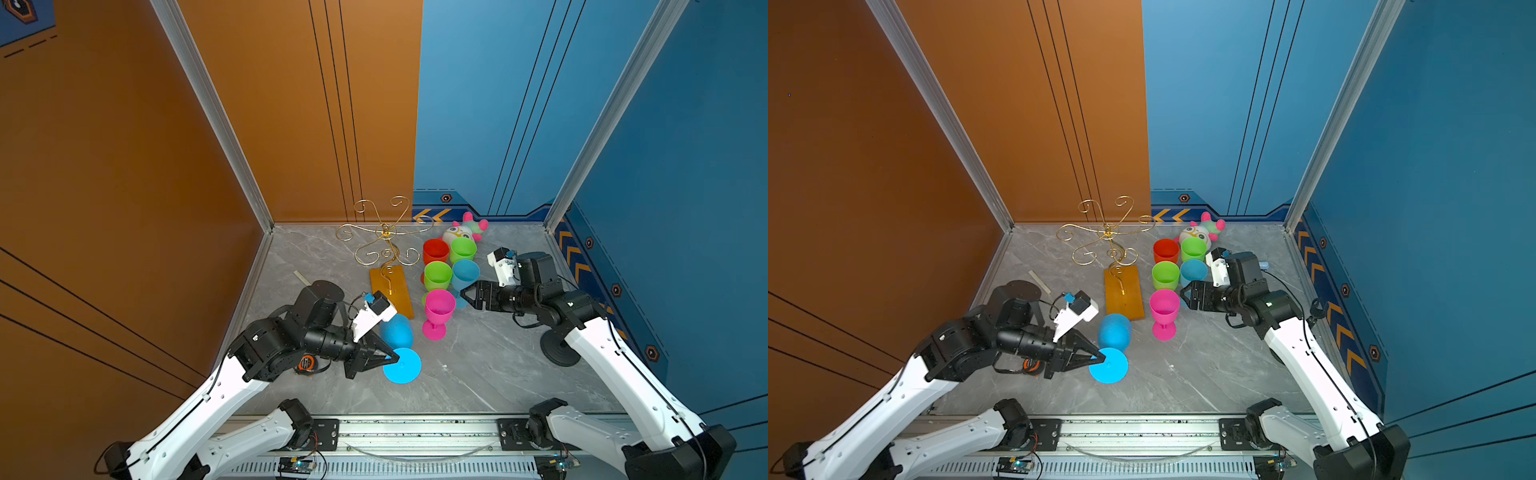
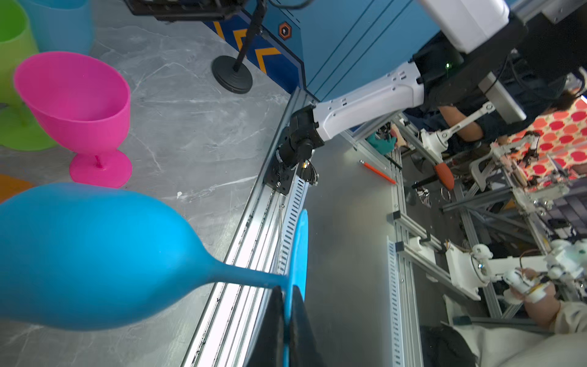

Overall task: Take the wine glass off the wine glass rack
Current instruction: 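Swing the cyan glass toward the robot with the left gripper while the right approaches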

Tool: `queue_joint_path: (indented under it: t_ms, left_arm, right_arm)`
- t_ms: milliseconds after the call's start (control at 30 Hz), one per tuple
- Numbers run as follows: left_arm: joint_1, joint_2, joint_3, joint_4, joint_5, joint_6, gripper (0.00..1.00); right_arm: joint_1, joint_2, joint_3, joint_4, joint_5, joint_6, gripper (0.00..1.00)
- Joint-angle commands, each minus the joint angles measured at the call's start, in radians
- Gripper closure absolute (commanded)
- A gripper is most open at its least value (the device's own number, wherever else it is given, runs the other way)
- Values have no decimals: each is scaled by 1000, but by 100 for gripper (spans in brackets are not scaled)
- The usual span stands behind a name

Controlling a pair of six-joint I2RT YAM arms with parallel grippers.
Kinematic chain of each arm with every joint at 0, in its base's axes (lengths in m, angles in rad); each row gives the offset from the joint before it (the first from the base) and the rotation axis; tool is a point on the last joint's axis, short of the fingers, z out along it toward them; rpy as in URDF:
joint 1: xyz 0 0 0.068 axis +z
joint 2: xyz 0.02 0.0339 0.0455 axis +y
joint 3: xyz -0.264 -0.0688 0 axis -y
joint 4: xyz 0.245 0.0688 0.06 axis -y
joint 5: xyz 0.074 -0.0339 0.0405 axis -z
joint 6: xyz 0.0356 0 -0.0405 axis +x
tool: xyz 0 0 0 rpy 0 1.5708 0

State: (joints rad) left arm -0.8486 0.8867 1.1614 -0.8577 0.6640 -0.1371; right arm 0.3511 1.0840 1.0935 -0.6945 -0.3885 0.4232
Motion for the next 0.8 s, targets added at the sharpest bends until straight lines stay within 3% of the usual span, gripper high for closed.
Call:
queue_joint_path:
  t_ms: [0,233,500,633,767]
  left_arm:
    - [-113,12,4,3,-179,95,100]
    - [-321,76,6,6,-443,275,100]
    - [-442,71,-53,92,-679,469,100]
    - [-513,64,-100,95,-867,591,100]
    - [-537,57,-124,96,-949,650,100]
  right_arm:
    - [12,10,39,-50,22,5,18]
    - [34,44,88,-91,-9,-2,18]
    - [72,102,140,-96,-78,-11,18]
    - [83,128,176,-95,-95,-17,18]
    - [85,144,220,-95,-94,-20,19]
